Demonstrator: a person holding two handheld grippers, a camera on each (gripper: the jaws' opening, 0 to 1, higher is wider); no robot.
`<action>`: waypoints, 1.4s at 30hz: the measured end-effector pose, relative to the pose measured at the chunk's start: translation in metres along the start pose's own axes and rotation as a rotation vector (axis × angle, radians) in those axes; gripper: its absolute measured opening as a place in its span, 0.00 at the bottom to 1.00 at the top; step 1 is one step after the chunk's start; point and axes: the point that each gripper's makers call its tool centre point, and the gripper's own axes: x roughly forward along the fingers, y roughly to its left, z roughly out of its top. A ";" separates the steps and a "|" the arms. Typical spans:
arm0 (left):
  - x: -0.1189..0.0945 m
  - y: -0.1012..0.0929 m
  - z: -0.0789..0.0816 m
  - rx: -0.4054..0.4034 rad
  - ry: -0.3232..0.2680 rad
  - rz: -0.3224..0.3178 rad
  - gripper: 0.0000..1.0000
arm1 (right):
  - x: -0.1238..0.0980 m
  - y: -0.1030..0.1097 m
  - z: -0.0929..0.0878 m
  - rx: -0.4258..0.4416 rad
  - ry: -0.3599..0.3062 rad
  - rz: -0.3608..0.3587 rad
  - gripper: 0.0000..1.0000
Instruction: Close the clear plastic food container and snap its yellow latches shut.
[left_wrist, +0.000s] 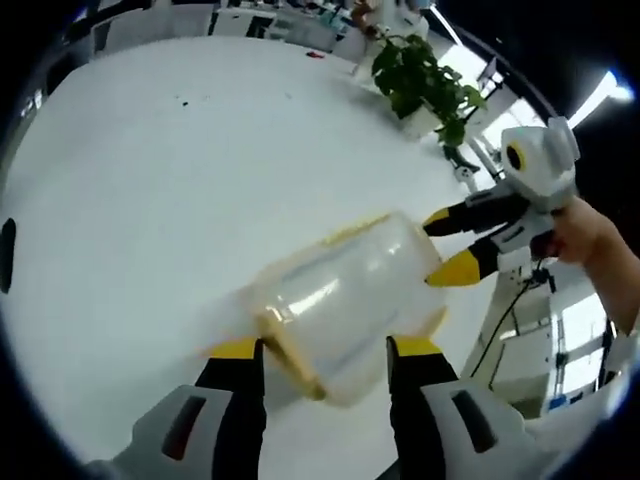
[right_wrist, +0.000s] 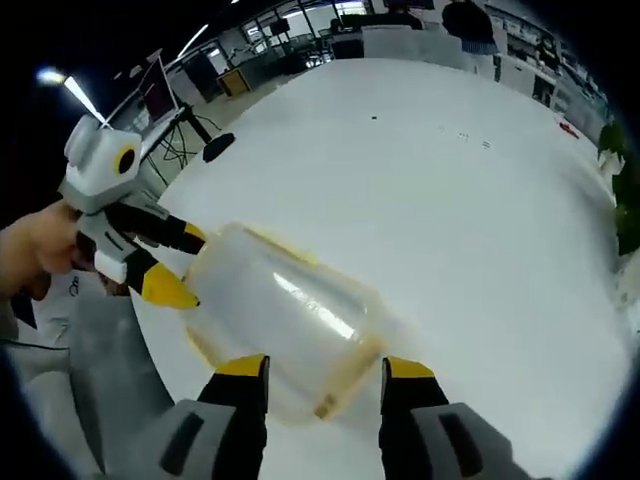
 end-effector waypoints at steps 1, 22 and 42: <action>0.000 0.000 -0.001 0.002 0.003 0.005 0.50 | 0.000 0.001 0.000 0.010 0.000 0.015 0.41; 0.008 -0.005 0.001 0.025 0.018 -0.032 0.46 | 0.005 0.011 -0.003 0.041 0.074 -0.004 0.39; 0.009 0.000 -0.002 0.020 0.070 -0.053 0.50 | 0.002 0.010 -0.004 0.083 0.007 -0.010 0.41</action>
